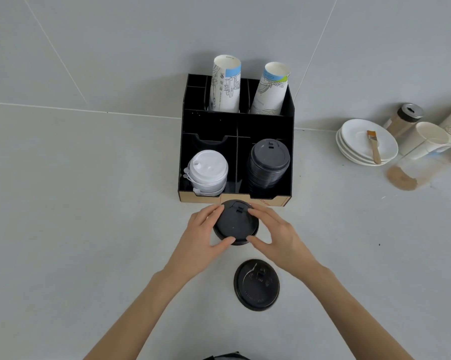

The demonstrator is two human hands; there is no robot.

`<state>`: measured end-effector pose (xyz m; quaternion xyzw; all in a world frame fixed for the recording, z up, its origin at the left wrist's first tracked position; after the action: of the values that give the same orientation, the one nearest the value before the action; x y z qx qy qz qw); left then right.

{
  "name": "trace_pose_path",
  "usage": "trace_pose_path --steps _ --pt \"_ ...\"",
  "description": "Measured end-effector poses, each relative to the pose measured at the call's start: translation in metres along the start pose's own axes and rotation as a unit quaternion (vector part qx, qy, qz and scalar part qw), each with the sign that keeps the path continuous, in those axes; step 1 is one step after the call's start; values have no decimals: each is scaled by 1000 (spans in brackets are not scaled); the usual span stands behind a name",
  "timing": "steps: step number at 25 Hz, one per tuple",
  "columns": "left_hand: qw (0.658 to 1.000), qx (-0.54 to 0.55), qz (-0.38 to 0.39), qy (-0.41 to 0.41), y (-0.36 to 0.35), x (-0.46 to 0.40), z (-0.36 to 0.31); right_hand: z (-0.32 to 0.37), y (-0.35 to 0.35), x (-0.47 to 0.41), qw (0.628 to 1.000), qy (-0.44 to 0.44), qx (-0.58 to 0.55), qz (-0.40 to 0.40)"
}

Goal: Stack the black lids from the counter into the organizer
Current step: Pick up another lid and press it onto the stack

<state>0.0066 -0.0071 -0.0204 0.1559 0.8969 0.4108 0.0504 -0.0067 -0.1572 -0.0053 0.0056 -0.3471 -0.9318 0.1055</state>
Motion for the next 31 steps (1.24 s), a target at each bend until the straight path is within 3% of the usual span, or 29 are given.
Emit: trace_pose_path --steps 5,14,31 --pt "999 -16 -29 -38 8 -38 -31 -2 40 -18 999 5 8 -36" --pt "996 -33 -79 -11 12 -98 -61 -11 89 -63 997 9 27 -67" --pt "994 -92 -44 49 -16 -147 -60 -50 103 -105 998 -12 47 -40"
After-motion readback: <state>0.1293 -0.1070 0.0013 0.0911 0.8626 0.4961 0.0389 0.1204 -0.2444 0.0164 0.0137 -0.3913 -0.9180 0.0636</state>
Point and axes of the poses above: each hand's wrist, its own x-axis away from the middle knuckle, its own y-axis out of the back of the hand, z = x × y, the point moved 5 cm from there along -x, towards the middle knuckle, and after that the axes turned 7 degrees about -x, right-handed, at the moved point
